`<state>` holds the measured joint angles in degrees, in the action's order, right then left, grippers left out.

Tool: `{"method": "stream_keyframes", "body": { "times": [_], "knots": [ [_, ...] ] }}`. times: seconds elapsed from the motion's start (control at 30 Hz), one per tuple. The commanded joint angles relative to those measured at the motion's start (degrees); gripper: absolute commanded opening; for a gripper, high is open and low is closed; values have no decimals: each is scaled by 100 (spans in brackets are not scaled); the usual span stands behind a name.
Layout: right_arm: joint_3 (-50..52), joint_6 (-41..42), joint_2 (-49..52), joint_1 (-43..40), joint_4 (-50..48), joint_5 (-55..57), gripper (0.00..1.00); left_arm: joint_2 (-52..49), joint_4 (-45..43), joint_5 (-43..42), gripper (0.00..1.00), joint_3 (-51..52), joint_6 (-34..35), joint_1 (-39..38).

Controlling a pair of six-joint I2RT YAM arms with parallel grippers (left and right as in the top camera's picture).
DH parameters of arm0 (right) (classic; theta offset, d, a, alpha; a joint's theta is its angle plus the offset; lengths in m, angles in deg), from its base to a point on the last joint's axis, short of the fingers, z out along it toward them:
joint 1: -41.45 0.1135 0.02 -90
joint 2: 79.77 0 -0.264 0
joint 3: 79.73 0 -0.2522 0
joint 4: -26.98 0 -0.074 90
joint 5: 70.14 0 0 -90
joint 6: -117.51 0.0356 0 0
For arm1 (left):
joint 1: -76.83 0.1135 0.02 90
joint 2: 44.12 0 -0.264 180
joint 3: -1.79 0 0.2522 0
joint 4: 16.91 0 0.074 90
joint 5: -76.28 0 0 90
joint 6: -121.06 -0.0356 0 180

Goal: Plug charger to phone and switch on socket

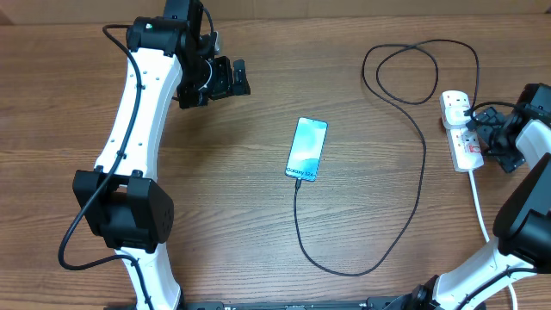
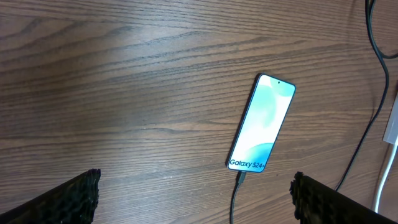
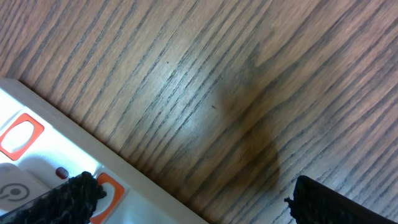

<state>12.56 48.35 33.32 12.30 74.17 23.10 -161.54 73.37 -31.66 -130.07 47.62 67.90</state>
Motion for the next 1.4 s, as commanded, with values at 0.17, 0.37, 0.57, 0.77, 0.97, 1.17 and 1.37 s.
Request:
{"method": "stream_keyframes", "body": {
  "times": [0.17,0.37,0.57,0.77,0.97,1.17,1.37],
  "knots": [
    [114,-188,264,251,299,-599,100,59,-7,55,100,-9,15,-9],
    [114,-188,264,251,378,-595,100,59,-7,55,100,-9,15,-9],
    [114,-188,264,251,424,-588,100,59,-7,55,100,-9,15,-9],
    [114,-188,264,251,496,-551,100,59,-7,55,100,-9,15,-9],
    [-597,-188,114,170,1451,118,100,59,-7,55,100,-9,15,-9],
    [-2033,-791,-125,146,3014,-166,100,59,-7,55,100,-9,15,-9],
    [-2192,-1241,-205,380,3421,-422,100,59,-7,55,100,-9,15,-9]
  ]
}}
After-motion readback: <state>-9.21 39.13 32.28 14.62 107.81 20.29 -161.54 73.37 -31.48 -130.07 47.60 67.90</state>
